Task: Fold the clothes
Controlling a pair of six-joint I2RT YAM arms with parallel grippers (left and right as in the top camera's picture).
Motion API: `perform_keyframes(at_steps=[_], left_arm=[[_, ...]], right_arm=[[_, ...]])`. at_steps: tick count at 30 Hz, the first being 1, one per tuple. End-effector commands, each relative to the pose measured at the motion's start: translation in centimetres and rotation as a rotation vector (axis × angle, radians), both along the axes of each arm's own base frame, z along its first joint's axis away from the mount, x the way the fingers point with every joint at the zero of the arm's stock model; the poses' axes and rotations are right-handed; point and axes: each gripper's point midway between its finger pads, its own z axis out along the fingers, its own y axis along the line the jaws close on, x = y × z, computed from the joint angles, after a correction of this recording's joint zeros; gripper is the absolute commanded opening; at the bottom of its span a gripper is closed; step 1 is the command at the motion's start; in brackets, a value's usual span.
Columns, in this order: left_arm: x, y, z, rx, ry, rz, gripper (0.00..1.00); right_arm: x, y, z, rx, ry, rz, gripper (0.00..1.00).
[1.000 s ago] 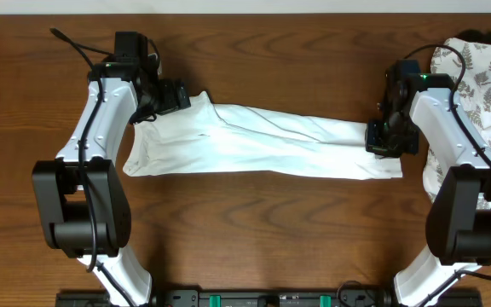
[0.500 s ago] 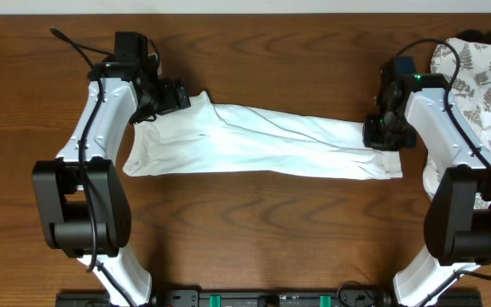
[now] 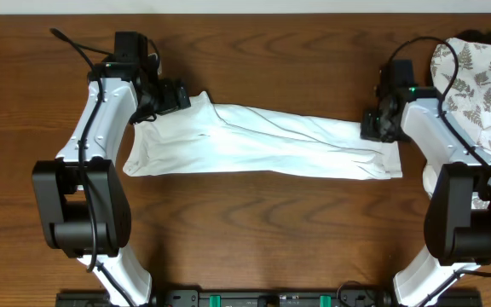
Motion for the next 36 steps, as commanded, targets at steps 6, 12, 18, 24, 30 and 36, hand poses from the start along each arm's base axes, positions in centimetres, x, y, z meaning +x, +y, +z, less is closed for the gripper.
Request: perform_keyframes(at_steps=[6, 12, 18, 24, 30, 36], left_arm=[[0.3, 0.4, 0.7, 0.014, -0.018, 0.002, 0.98], [0.3, 0.4, 0.7, 0.014, -0.018, 0.002, 0.98], [0.3, 0.4, 0.7, 0.014, -0.018, 0.002, 0.98], [0.3, 0.4, 0.7, 0.014, -0.018, 0.002, 0.98], [0.3, 0.4, 0.7, 0.014, -0.018, 0.002, 0.98], [0.3, 0.4, 0.7, 0.014, -0.018, 0.002, 0.98]], right_arm=[[-1.8, -0.3, -2.8, 0.006, 0.01, -0.001, 0.01], [-3.7, 1.3, -3.2, 0.098, 0.084, 0.015, 0.01], [-6.0, 1.6, -2.5, 0.127, 0.198, 0.011, 0.01], [-7.0, 2.0, -1.0, 0.145, 0.265, 0.008, 0.01], [-7.1, 3.9, -0.3, 0.258, 0.277, 0.016, 0.01], [-6.9, 3.4, -0.4, 0.226, 0.27, 0.015, 0.01]])
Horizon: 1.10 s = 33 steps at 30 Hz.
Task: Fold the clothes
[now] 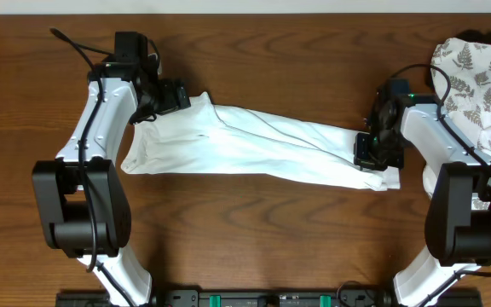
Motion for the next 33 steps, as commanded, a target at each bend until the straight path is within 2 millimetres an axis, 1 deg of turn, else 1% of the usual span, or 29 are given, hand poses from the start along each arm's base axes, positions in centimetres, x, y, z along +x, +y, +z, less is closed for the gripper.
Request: perform_keyframes(at_steps=[1, 8, 23, 26, 33], left_arm=[[0.3, 0.4, 0.7, 0.014, -0.018, 0.002, 0.98], [0.3, 0.4, 0.7, 0.014, -0.018, 0.002, 0.98], [0.4, 0.3, 0.7, 0.007, -0.021, 0.009, 0.98], [1.1, 0.3, 1.0, 0.002, -0.051, 0.01, 0.98], [1.0, 0.3, 1.0, 0.003, -0.05, 0.011, 0.98]], right_arm=[[0.9, -0.3, 0.6, -0.006, -0.037, 0.0, 0.01], [1.1, -0.3, 0.6, -0.006, -0.046, 0.0, 0.01], [0.1, -0.1, 0.4, 0.005, -0.009, -0.008, 0.01], [0.0, 0.6, 0.4, 0.036, -0.004, -0.006, 0.01], [-0.9, 2.3, -0.1, 0.052, 0.017, 0.038, 0.01]])
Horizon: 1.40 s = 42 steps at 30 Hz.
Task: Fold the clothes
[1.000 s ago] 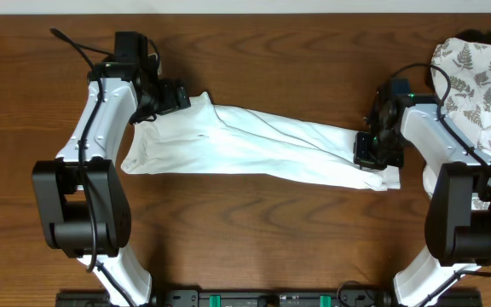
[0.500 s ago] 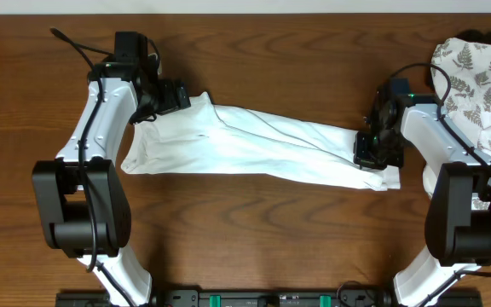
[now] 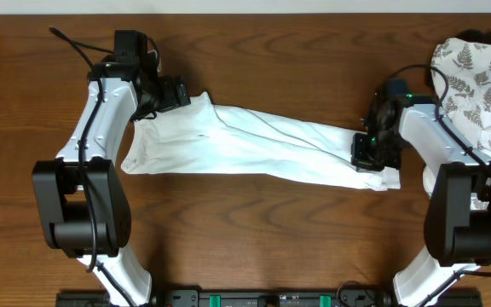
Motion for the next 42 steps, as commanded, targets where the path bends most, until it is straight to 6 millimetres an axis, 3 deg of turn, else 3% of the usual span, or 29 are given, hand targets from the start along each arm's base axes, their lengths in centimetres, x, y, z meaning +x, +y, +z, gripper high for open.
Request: perform_keyframes(at_steps=[1, 9, 20, 27, 34, 37, 42], left_arm=[[0.3, 0.3, 0.7, 0.004, -0.02, 0.008, 0.98], [0.3, 0.3, 0.7, 0.004, -0.019, 0.008, 0.98], [0.3, 0.3, 0.7, 0.004, -0.019, 0.008, 0.98], [0.3, 0.3, 0.7, 0.004, -0.019, 0.008, 0.98], [0.3, 0.3, 0.7, 0.004, -0.018, 0.008, 0.98], [0.3, 0.3, 0.7, 0.004, -0.018, 0.008, 0.98], [0.3, 0.3, 0.7, 0.004, -0.018, 0.008, 0.98]], right_arm=[[-0.8, 1.3, -0.2, 0.019, 0.012, 0.028, 0.01], [-1.3, 1.7, -1.6, 0.019, 0.002, 0.042, 0.01], [-4.4, 1.9, -3.9, 0.036, 0.076, -0.009, 0.01], [-4.1, 3.8, -2.3, 0.132, 0.086, -0.013, 0.01], [-2.1, 4.0, 1.5, 0.144, -0.007, 0.002, 0.01], [-0.7, 2.6, 3.2, 0.061, -0.088, 0.007, 0.01], [0.2, -2.7, 4.4, -0.176, -0.147, -0.053, 0.01]])
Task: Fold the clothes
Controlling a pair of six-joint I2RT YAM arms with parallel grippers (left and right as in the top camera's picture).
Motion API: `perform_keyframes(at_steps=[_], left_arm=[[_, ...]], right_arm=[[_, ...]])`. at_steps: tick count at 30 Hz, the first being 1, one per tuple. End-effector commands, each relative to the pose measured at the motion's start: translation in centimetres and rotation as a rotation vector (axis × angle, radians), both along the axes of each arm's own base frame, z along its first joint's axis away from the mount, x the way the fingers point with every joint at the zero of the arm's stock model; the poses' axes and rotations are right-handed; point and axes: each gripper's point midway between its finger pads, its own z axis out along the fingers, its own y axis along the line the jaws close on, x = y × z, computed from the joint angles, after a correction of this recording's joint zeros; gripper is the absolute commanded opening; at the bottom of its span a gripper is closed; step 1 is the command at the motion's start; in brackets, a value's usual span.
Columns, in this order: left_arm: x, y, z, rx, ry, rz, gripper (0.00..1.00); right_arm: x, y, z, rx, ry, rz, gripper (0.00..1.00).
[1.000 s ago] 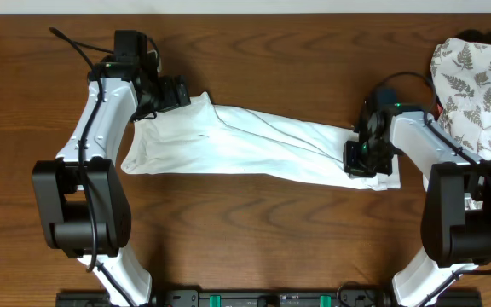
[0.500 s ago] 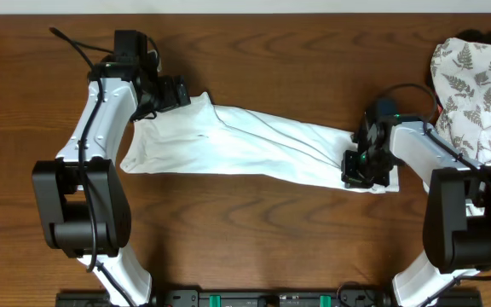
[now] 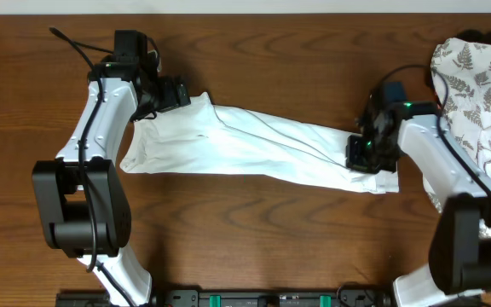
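Observation:
A white garment (image 3: 254, 145) lies stretched across the table in a long band from left to right. My left gripper (image 3: 184, 95) sits at its upper left corner, apparently pinching the cloth, though the fingers are hidden by the gripper body. My right gripper (image 3: 361, 156) hangs over the garment's right end near the lower edge. The wrist hides its fingers, so their state does not show.
A heap of leaf-patterned clothes (image 3: 480, 81) lies at the right edge of the wooden table (image 3: 254, 230), close behind the right arm. Both arm bases stand at the table's front edge.
My right gripper has shifted slightly left and the arm has swung, the garment's right end drawing in a little with it. The left arm has not moved.
The right gripper first sat at the upper right end of the stretched garment. It then stood lower, at the right end's bottom part, with the cloth's end narrowed. It has stayed there, edging leftward. The left gripper stayed at the upper left corner throughout.

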Motion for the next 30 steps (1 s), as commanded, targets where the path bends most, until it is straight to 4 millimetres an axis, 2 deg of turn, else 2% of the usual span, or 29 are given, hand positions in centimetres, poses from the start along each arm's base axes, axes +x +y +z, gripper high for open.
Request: perform_keyframes(at_steps=[1, 4, 7, 12, 24, 28, 30], left_arm=[[0.3, 0.3, 0.7, 0.004, -0.018, 0.008, 0.98], [0.3, 0.3, 0.7, 0.004, -0.018, 0.008, 0.98], [0.3, 0.3, 0.7, 0.004, -0.018, 0.008, 0.98], [0.3, 0.3, 0.7, 0.004, -0.018, 0.008, 0.98], [0.3, 0.3, 0.7, 0.004, -0.018, 0.008, 0.98], [0.3, 0.3, 0.7, 0.004, -0.018, 0.008, 0.98], [0.3, 0.3, 0.7, 0.004, -0.018, 0.008, 0.98]], right_arm=[[0.7, -4.8, 0.9, -0.193, -0.04, -0.08, 0.01], [0.6, -6.1, 0.2, -0.2, -0.022, -0.115, 0.01], [0.8, -6.6, -0.6, -0.2, -0.009, -0.129, 0.01], [1.2, -6.1, -1.7, -0.183, 0.004, -0.103, 0.01], [2.4, -6.0, -2.6, -0.18, -0.055, -0.067, 0.01], [2.2, -5.8, -2.8, -0.169, -0.048, -0.065, 0.01], [2.0, -5.1, -2.9, -0.124, -0.039, -0.058, 0.01]])
